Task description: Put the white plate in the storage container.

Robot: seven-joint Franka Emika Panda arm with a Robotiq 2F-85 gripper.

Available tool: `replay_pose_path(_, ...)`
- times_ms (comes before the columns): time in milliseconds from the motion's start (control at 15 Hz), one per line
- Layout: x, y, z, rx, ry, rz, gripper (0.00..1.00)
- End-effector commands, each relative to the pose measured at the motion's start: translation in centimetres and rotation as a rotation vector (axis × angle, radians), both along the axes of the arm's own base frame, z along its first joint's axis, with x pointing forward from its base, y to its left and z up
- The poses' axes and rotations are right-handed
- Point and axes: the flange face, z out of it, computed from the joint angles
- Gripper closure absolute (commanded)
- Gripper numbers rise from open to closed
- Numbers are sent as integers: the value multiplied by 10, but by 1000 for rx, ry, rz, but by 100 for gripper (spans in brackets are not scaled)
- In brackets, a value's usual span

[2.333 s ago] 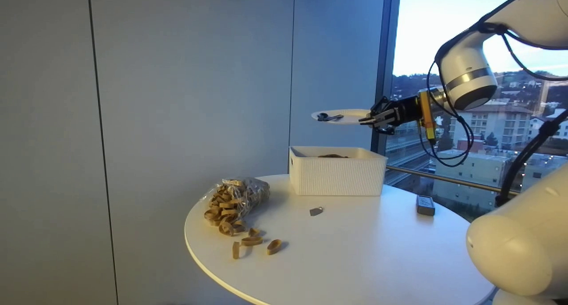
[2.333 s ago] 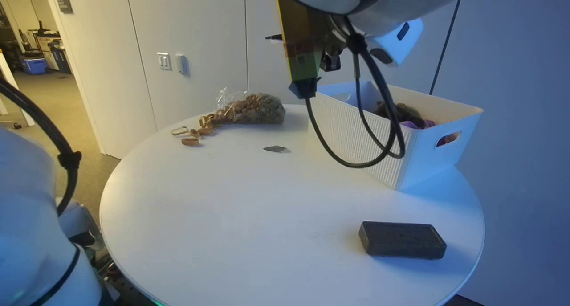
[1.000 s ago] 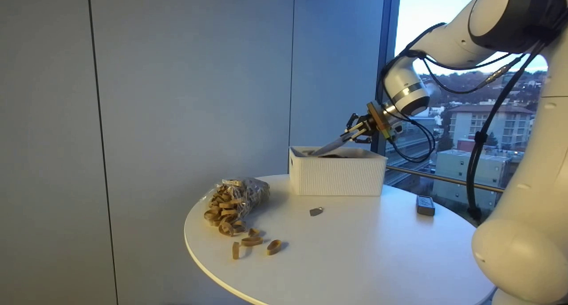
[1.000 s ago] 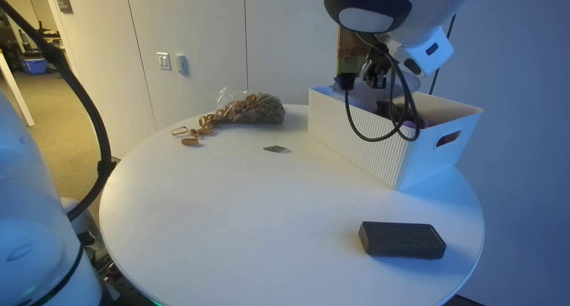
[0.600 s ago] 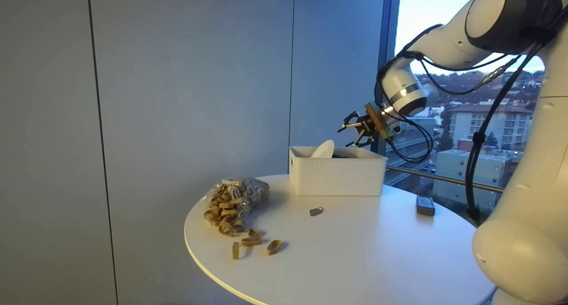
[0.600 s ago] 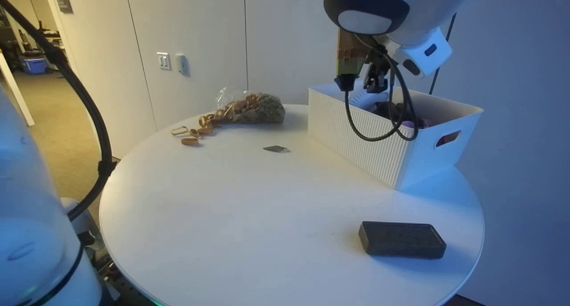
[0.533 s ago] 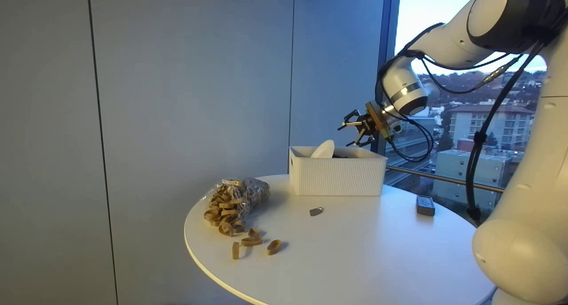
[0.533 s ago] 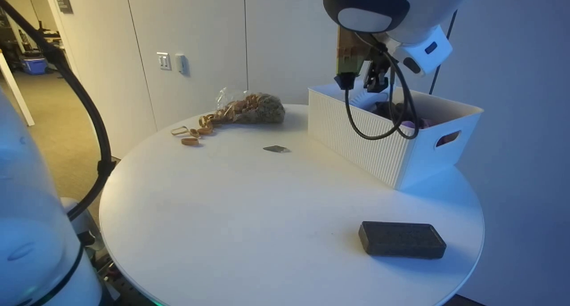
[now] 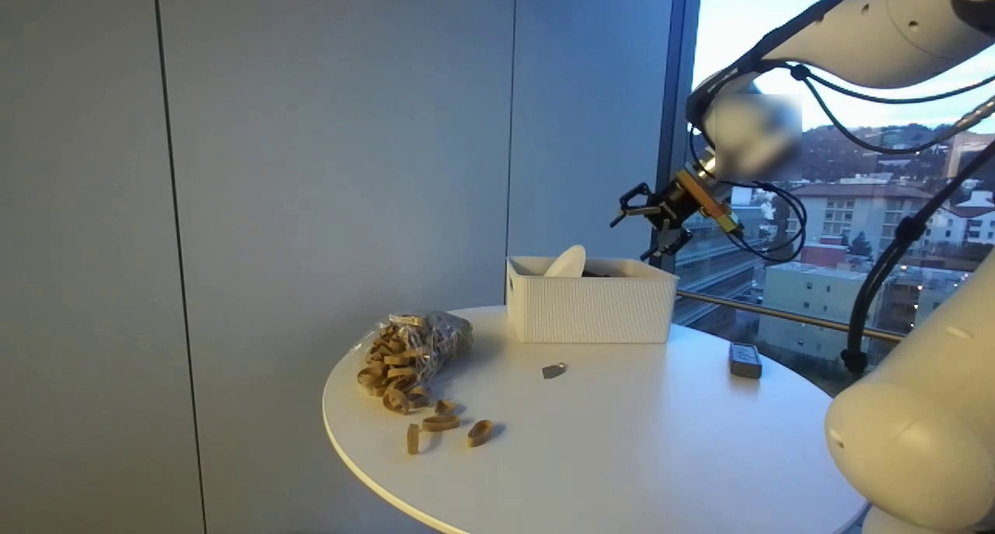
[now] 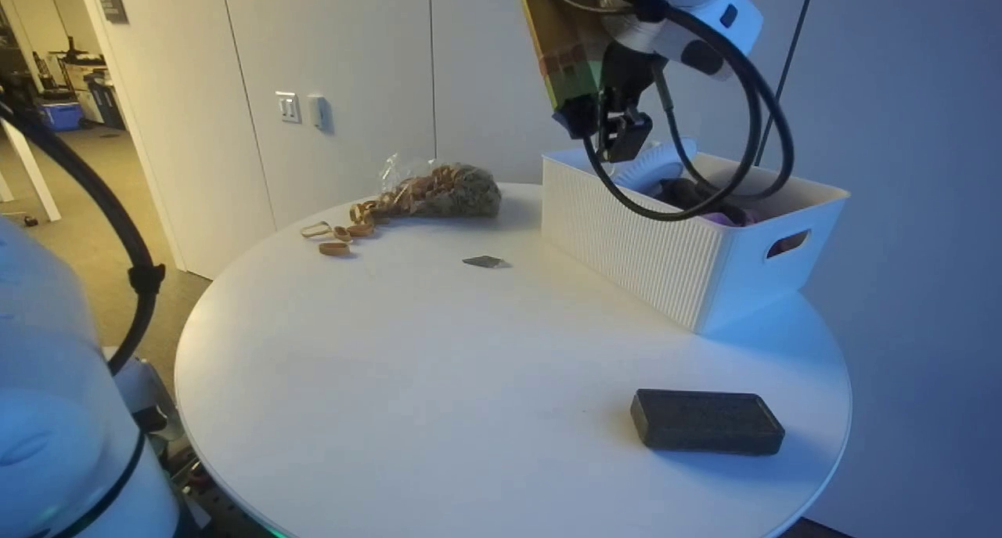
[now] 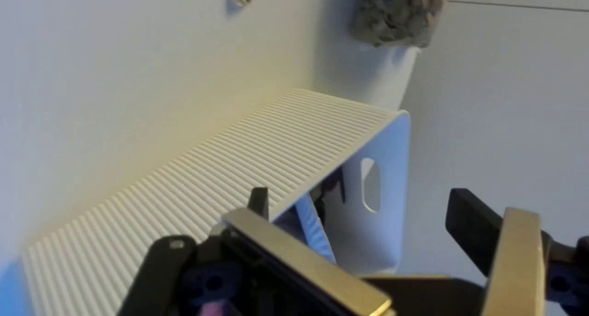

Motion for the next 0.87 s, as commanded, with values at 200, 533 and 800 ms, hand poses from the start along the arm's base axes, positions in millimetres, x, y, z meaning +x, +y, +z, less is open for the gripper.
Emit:
replay_pose_path(200, -88, 74, 0, -355, 242, 96, 0)
replay_pose_path(533, -110, 94, 4, -417, 354, 244, 0)
replay_pose_path(800, -138, 112, 17, -452, 344, 299, 0)
